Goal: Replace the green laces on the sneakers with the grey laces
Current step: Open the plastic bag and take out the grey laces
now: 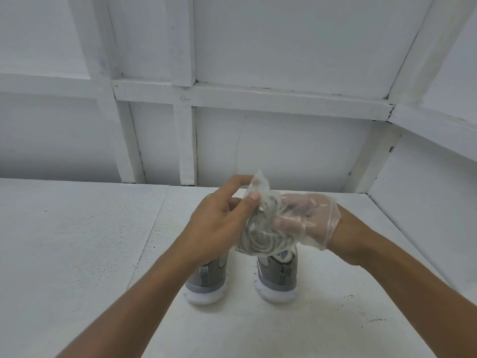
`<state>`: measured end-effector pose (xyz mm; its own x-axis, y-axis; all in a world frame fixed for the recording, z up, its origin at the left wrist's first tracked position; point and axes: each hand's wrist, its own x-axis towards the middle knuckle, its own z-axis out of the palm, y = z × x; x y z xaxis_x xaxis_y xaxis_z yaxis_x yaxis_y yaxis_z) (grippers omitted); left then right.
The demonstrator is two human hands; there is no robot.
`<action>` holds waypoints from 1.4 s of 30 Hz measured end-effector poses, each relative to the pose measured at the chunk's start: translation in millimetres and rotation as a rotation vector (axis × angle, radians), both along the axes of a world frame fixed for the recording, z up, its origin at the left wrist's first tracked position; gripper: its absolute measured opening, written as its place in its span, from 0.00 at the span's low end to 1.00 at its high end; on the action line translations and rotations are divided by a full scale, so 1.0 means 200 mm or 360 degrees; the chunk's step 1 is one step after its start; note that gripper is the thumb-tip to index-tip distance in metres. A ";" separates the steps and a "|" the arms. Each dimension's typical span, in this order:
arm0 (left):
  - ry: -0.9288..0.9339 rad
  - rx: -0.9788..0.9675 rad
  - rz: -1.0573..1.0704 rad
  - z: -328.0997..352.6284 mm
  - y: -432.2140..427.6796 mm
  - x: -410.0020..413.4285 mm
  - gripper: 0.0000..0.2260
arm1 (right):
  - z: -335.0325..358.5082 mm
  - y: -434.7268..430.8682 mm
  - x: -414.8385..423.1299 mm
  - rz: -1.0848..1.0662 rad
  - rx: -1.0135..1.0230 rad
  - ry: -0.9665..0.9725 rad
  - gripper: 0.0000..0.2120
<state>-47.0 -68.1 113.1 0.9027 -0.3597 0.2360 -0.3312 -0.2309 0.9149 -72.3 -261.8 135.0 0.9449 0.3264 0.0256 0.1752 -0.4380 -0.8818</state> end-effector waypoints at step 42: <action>0.0345 -0.0552 0.0545 -0.11 0.02 0.18 0.09 | -0.16 -0.27 0.03 -0.0962 0.0518 -0.0494 0.09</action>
<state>-11.0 -63.5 91.5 0.9961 0.0299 0.0835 -0.0846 0.0359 0.9958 -66.5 -315.1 103.1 0.8906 -0.3164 0.3265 0.2486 -0.2626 -0.9324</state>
